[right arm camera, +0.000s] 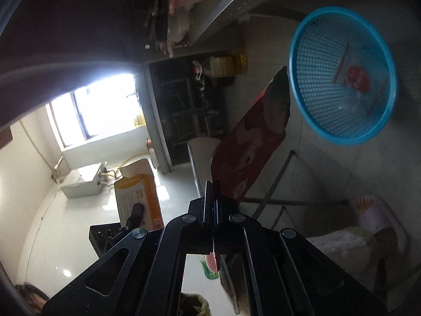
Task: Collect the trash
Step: 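Carry both items to the blue wastebasket and open both tools over it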
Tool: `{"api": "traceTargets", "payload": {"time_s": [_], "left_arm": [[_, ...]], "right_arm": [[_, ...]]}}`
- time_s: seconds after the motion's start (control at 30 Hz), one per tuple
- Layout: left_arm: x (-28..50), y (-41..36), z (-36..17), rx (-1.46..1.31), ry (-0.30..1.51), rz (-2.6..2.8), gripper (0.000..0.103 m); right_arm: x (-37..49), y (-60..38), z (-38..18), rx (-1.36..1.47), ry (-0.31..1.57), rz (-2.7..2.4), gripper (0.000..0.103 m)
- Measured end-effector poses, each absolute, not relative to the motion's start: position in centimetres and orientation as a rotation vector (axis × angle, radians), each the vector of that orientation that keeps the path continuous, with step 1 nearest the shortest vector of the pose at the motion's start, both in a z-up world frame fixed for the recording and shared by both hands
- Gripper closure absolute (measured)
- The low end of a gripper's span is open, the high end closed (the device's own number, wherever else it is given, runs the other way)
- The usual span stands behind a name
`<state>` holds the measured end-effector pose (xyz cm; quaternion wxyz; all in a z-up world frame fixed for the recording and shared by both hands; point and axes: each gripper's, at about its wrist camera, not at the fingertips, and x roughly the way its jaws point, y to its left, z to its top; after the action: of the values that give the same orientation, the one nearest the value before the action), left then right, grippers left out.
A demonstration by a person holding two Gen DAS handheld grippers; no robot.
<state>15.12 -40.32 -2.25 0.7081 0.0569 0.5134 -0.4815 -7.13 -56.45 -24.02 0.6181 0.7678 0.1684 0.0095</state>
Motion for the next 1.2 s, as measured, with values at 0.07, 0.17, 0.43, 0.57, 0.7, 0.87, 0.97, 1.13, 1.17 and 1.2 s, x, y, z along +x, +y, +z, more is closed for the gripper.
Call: {"api": "traceTargets", "payload": {"time_s": [0.07,0.17,0.43,0.57,0.7,0.87,0.97,1.13,1.17,1.2], "left_arm": [[15.5,-42.8,-4.2,0.151,1.194,-1.070,0.074],[15.9,-45.8,-6.7,0.209,1.236,-1.063,0.074],[17.1,-50.5,-13.2,0.298,1.376,-1.019,0.074],[16.9,-52.3,-15.6,0.339,1.412,-1.002,0.073],[16.7,-54.4,-17.8,0.354,1.446,-1.000,0.060],[17.1,-55.2,-19.8,0.368,1.499,-0.917,0.022],[17.2,-54.0,-18.3,0.331,1.486,-0.925,0.021],[17.4,-50.8,-13.4,0.263,1.406,-0.971,0.021],[17.4,-50.0,-12.2,0.246,1.390,-0.984,0.021],[17.5,-48.9,-10.8,0.227,1.368,-0.995,0.021]], "right_arm": [[-6.7,-57.6,-25.6,1.778,0.392,-0.025,0.103],[-5.8,-59.5,-28.1,1.765,0.423,-0.095,0.103],[-3.0,-60.4,-35.8,1.555,0.827,-0.520,0.073],[-3.4,-59.1,-34.3,1.446,0.845,-0.576,0.061],[-4.6,-58.4,-31.8,1.354,0.822,-0.604,0.061],[-5.6,-57.2,-30.0,1.298,0.816,-0.609,0.058],[-6.3,-57.2,-29.2,1.271,0.816,-0.610,0.058],[-5.3,-56.9,-28.5,1.224,0.842,-0.594,0.058],[-5.1,-57.0,-28.4,1.219,0.845,-0.587,0.058],[-5.0,-56.8,-28.2,1.212,0.848,-0.581,0.058]]}}
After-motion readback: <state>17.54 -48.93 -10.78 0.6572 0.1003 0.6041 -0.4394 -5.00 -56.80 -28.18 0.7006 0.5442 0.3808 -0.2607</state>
